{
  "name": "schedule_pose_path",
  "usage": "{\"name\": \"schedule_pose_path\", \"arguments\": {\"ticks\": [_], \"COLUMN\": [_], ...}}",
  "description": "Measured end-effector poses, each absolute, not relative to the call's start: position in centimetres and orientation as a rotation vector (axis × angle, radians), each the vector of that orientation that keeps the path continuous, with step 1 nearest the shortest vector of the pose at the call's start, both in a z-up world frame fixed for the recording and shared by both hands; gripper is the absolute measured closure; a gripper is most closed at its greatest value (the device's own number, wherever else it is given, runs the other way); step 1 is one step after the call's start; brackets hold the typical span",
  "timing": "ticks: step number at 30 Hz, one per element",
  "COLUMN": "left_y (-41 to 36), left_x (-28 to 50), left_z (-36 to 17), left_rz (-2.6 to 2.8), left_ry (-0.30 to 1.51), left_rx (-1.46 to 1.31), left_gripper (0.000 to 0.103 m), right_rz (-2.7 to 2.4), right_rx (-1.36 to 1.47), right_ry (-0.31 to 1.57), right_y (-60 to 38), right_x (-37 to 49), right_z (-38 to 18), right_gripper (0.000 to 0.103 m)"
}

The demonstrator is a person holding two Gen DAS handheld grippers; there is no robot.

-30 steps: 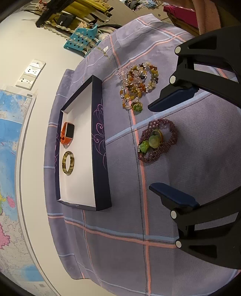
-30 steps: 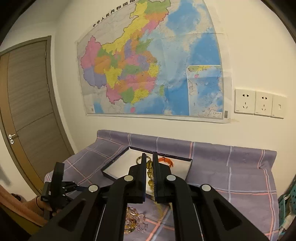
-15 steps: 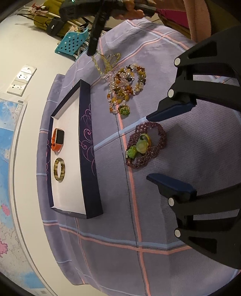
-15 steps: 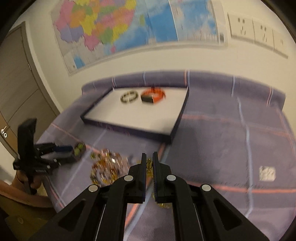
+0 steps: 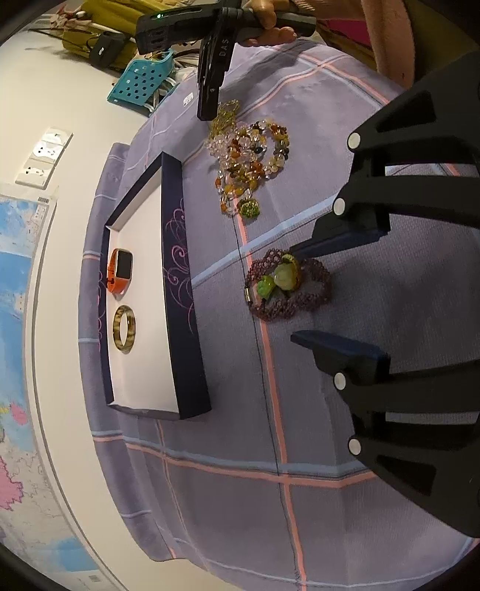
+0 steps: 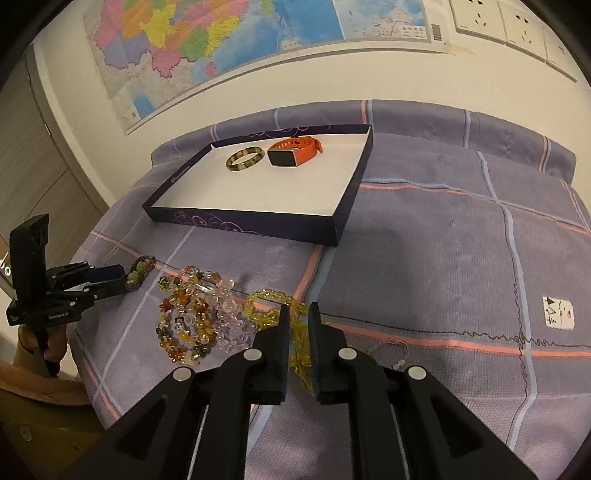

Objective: Organize jewelry

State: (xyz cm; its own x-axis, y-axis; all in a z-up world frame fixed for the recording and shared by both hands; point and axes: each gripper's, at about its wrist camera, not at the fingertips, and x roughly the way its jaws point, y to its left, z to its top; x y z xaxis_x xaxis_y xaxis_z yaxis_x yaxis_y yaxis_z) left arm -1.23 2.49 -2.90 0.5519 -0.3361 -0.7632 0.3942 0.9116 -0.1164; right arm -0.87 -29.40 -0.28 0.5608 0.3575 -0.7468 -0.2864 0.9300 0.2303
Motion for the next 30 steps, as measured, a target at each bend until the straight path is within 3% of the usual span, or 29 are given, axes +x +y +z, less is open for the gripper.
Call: {"name": "schedule_pose_path", "arguments": {"ticks": [8, 10, 12, 13, 14, 20, 22, 24, 30], "left_y": [2.6, 2.8, 2.9, 3.1, 3.2, 4.0, 4.2, 4.1, 2.7], "left_x": [-0.8, -0.8, -0.7, -0.7, -0.7, -0.6, -0.7, -0.9, -1.3], "left_z": [-3.2, -3.2, -3.0, -2.7, -2.5, -0.8, -0.9, -1.1, -2.4], "left_rz": [-0.448, -0.464, -0.471, -0.481, -0.486, -0.505, -0.514, -0.499, -0.527], "left_ry": [0.906, 0.914, 0.911, 0.902, 0.895, 0.849, 0.865, 0.869, 0.913], "left_rx": [0.049, 0.028, 0.011, -0.010, -0.019, -0.062, -0.068, -0.044, 0.011], "left_gripper": [0.067, 0.076, 0.092, 0.092, 0.102, 0.102, 0.095, 0.081, 0.080], "right_rz": [0.385, 0.420, 0.442, 0.452, 0.460, 0.489, 0.493, 0.493, 0.493], "right_rx": [0.085, 0.078, 0.064, 0.061, 0.062, 0.075, 0.079, 0.079, 0.086], "right_ry": [0.873, 0.862, 0.856, 0.856, 0.856, 0.862, 0.859, 0.860, 0.874], "right_y": [-28.9, -28.0, -27.1, -26.8, -26.5, -25.5, -25.5, -25.4, -25.2], "right_x": [-1.3, -1.4, -1.4, -1.4, -1.3, -1.1, -1.2, -1.2, -1.2], "right_z": [0.5, 0.9, 1.1, 1.1, 1.1, 0.8, 0.9, 0.9, 0.5], "right_gripper": [0.086, 0.084, 0.083, 0.083, 0.083, 0.082, 0.078, 0.076, 0.075]}}
